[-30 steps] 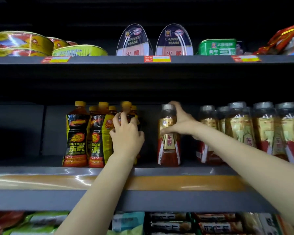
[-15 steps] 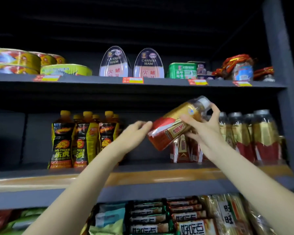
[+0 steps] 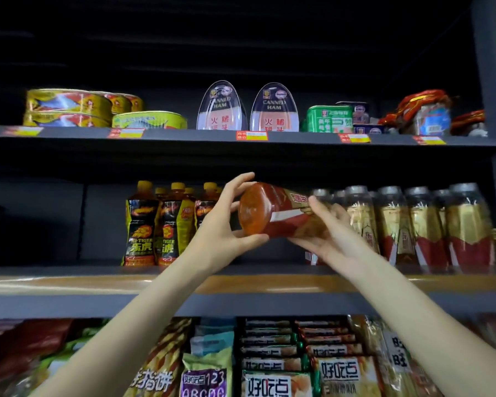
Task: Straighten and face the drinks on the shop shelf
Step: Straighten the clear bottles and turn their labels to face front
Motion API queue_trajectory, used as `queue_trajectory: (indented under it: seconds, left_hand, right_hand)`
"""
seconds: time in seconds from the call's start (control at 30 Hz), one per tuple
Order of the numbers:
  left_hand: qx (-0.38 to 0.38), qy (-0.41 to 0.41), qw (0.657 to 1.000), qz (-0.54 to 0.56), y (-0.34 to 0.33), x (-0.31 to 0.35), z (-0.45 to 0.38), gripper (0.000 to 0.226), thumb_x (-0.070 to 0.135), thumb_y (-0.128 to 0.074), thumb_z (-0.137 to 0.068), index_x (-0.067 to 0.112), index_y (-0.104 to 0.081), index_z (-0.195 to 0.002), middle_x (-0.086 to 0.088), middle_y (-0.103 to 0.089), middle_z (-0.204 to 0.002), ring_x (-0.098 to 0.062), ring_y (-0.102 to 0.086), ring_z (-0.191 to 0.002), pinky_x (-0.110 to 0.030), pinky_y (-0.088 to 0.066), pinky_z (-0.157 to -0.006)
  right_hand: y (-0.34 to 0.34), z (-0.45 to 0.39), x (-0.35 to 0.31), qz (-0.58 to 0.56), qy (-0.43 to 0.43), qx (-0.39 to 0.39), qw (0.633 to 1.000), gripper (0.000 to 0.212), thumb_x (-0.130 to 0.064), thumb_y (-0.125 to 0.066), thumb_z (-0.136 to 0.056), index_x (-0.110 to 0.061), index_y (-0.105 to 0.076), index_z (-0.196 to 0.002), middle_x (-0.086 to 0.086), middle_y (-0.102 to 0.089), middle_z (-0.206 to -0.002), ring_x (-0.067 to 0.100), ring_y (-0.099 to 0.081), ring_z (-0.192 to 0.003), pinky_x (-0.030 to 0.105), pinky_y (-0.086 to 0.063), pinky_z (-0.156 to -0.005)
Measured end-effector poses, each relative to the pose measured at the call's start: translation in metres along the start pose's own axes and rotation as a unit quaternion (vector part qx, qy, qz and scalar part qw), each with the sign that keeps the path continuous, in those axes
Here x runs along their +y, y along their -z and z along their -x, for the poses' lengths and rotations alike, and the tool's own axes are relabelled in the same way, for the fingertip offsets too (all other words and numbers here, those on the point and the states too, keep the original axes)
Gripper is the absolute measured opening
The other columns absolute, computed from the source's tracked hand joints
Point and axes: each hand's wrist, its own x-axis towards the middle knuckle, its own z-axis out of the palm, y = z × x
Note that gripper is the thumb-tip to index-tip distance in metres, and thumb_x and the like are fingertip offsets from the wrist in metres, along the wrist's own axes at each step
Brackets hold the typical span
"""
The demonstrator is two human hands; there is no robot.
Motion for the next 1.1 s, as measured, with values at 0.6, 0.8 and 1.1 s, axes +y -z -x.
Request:
queue_trajectory:
  seconds: [0.6, 0.8, 1.1]
  left_hand:
    - [0.008, -0.084, 0.994, -0.076, 0.011, 0.005, 0.000, 0.086, 0.017, -0.079, -0.069, 0.040, -0.028, -0.135, 0.025, -0.042, -0.127, 0.003, -0.041, -0.123, -0.029, -0.049, -0.096]
    - [-0.054, -0.067, 0.983, -0.160, 0.011, -0.016, -0.002, 0.072, 0.016, -0.078, -0.072, 0.041, -0.034, -0.123, 0.028, -0.036, -0.121, 0.007, -0.040, -0.117, -0.018, -0.047, -0.094]
    - [-0.054, 0.006, 0.985, -0.162, -0.002, -0.030, -0.012, 0.046, 0.019, -0.067, -0.083, 0.032, -0.048, -0.122, 0.017, -0.041, -0.124, -0.005, -0.044, -0.119, -0.019, -0.041, -0.093]
  right_hand:
    - [-0.008, 0.019, -0.008, -0.011, -0.105, -0.017, 0.994, 0.045, -0.028, -0.067, -0.081, -0.007, -0.052, -0.118, 0.029, -0.058, -0.119, 0.041, -0.063, -0.104, 0.047, -0.059, -0.070]
    - [-0.003, 0.016, -0.017, 0.056, 0.066, 0.004, 0.996, 0.088, -0.013, -0.076, -0.063, -0.031, -0.031, -0.137, 0.013, -0.051, -0.129, 0.030, -0.062, -0.105, 0.043, -0.058, -0.074]
    - [0.006, 0.018, -0.019, 0.439, 0.354, -0.055, 0.824, 0.095, -0.007, -0.083, -0.066, -0.043, -0.025, -0.132, -0.026, -0.038, -0.123, -0.008, -0.047, -0.112, 0.006, -0.045, -0.083]
